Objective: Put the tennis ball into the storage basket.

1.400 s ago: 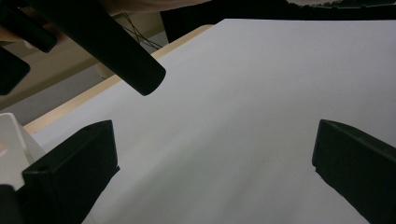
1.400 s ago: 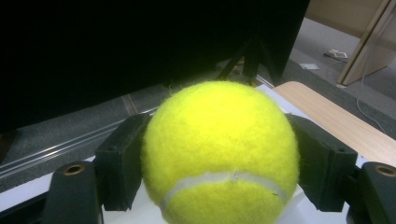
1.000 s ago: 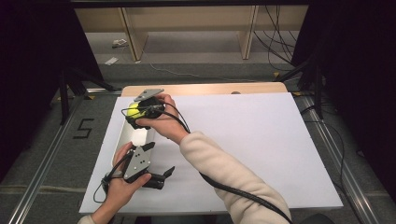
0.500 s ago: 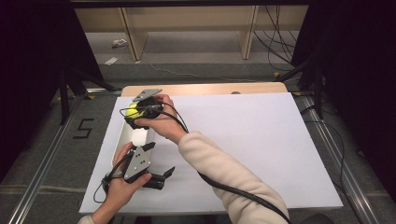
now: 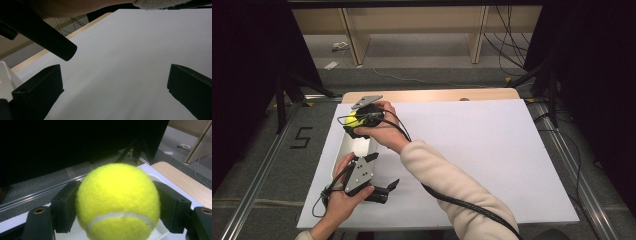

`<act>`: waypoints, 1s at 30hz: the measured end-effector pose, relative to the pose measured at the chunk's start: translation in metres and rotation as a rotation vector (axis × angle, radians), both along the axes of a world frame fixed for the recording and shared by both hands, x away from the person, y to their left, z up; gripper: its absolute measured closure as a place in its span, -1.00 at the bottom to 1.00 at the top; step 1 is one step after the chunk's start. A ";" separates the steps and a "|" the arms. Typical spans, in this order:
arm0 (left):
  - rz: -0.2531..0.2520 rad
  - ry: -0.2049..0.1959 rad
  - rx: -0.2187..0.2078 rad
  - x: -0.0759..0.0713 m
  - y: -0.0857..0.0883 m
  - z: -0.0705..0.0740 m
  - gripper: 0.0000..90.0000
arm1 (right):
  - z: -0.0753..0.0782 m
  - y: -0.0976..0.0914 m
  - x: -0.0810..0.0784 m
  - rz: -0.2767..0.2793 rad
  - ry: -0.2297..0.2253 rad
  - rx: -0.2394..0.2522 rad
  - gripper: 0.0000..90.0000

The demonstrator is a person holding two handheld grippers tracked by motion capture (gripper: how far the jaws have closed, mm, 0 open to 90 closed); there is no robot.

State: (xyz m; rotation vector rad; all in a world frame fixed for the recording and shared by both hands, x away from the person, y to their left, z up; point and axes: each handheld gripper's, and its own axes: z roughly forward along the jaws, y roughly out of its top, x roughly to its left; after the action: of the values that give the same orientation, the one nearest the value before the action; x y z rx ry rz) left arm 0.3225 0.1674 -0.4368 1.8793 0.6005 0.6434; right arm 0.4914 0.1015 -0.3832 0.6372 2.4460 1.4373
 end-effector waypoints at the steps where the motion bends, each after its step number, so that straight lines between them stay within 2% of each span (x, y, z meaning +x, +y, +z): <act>1: 0.001 0.000 -0.001 0.000 0.000 0.000 -1.00 | 0.000 0.000 0.000 0.000 0.000 -0.001 -0.40; 30: 0.001 -0.003 0.005 0.000 0.000 0.000 -1.00 | -0.011 0.003 0.008 -0.018 0.021 -0.025 -0.40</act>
State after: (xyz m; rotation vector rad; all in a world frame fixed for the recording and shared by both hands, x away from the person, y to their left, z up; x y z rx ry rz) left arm 0.3224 0.1675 -0.4367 1.8828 0.5977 0.6492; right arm 0.4992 0.1044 -0.3944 0.6710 2.4638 1.3982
